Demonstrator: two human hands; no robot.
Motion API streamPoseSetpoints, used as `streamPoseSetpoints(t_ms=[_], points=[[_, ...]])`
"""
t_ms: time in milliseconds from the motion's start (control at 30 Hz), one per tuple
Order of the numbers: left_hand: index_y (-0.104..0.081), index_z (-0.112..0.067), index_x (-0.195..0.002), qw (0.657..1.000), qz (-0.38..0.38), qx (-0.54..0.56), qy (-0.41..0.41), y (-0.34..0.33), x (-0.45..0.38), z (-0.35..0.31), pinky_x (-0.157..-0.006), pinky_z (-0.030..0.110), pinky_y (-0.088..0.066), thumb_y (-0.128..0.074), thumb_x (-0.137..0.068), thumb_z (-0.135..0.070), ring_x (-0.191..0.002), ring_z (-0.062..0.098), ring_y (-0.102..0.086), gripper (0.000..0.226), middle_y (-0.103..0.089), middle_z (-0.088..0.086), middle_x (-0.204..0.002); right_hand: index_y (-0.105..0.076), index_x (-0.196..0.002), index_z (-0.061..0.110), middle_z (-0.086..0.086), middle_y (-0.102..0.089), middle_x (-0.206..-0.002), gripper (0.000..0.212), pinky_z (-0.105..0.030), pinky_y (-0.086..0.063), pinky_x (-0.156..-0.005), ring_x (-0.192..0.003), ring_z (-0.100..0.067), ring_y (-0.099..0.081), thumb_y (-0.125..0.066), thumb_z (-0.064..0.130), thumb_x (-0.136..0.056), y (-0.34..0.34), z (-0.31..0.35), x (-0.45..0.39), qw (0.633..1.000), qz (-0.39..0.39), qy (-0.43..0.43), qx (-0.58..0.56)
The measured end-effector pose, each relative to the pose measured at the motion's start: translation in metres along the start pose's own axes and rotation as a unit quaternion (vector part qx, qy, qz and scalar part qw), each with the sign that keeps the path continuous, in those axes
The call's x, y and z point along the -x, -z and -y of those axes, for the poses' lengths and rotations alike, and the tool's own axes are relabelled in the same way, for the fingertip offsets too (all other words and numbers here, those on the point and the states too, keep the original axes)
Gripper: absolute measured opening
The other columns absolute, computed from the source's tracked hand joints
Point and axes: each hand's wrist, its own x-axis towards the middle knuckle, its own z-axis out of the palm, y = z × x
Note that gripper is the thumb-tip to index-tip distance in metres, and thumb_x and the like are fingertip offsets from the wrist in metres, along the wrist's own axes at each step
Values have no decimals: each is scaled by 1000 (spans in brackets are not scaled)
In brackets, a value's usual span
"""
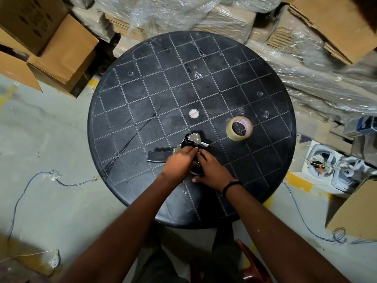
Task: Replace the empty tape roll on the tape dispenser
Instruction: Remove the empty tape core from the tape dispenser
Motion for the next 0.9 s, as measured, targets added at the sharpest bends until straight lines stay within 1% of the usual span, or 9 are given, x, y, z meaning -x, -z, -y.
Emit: streamPoseSetpoints(t_ms=[100,167,233,333,467,567,700,800,900], points=[[-50,-7,-143,992,-24,-89,-88,3,-6,13,-107,49,-40,-76,-76,-36,-128,39,-51,77,-54,14,-142,-34,-144,23,0,-23,-158,95,-51,-52,-98,-142,-30,-33,-87,40,-66,-2,9,-3,999,-21,-6,30],[-34,-8,-153,980,30,-160,-113,3,-7,24,-122,54,-16,-69,-79,-51,-149,39,-22,93,-30,11,-161,-41,-134,23,-1,-30,-151,87,-50,-55,-91,-136,-31,-36,-88,41,-63,-3,16,-5,998,-21,-3,59],[-16,-9,-158,967,68,-206,-136,2,-12,37,-123,55,-6,-68,-77,-58,-153,37,1,108,-8,8,-167,-44,-128,23,-5,-34,-145,79,-50,-57,-86,-130,-31,-37,-87,41,-64,-3,21,-6,997,-29,-6,76],[-3,-8,-159,958,105,-217,-156,4,-16,51,-123,50,-13,-79,-65,-58,-153,33,6,130,3,10,-167,-45,-128,23,-8,-34,-142,70,-50,-58,-80,-127,-32,-39,-84,34,-70,-7,26,-8,994,-42,-22,100],[-7,-8,-159,962,41,-210,-168,-5,-14,54,-122,48,-22,-63,-92,-28,-154,32,0,90,-3,10,-167,-46,-128,24,-8,-35,-143,52,-50,-60,-73,-127,-31,-39,-70,17,-83,-15,30,-8,990,-83,-31,108],[-6,-6,-158,961,29,-223,-158,-9,-10,51,-122,51,-17,-54,-92,-49,-154,33,3,92,-1,13,-167,-48,-132,21,-8,-30,-154,48,-55,-57,-87,-142,-31,-29,-66,20,-88,-22,34,-9,984,-117,-32,135],[-4,-1,-157,967,43,-200,-151,-5,-12,51,-121,54,-15,-40,-86,-77,-153,34,8,110,3,18,-166,-35,-147,20,-11,-9,-167,69,-65,-31,-112,-154,-32,-4,-67,31,-87,-29,36,-9,975,-119,-33,186],[-4,0,-157,975,48,-170,-133,-8,-14,49,-121,55,-16,-33,-85,-81,-153,35,9,112,4,18,-166,-23,-154,24,-15,1,-167,84,-60,-34,-113,-154,-37,2,-71,30,-86,-29,26,-3,984,-107,-32,141],[-2,-1,-157,981,54,-138,-126,-10,-16,49,-122,53,-18,-37,-83,-83,-153,32,9,116,6,16,-166,-29,-150,25,-18,-14,-163,77,-55,-48,-101,-151,-42,-11,-70,30,-86,-24,25,-3,990,-84,-36,110]])
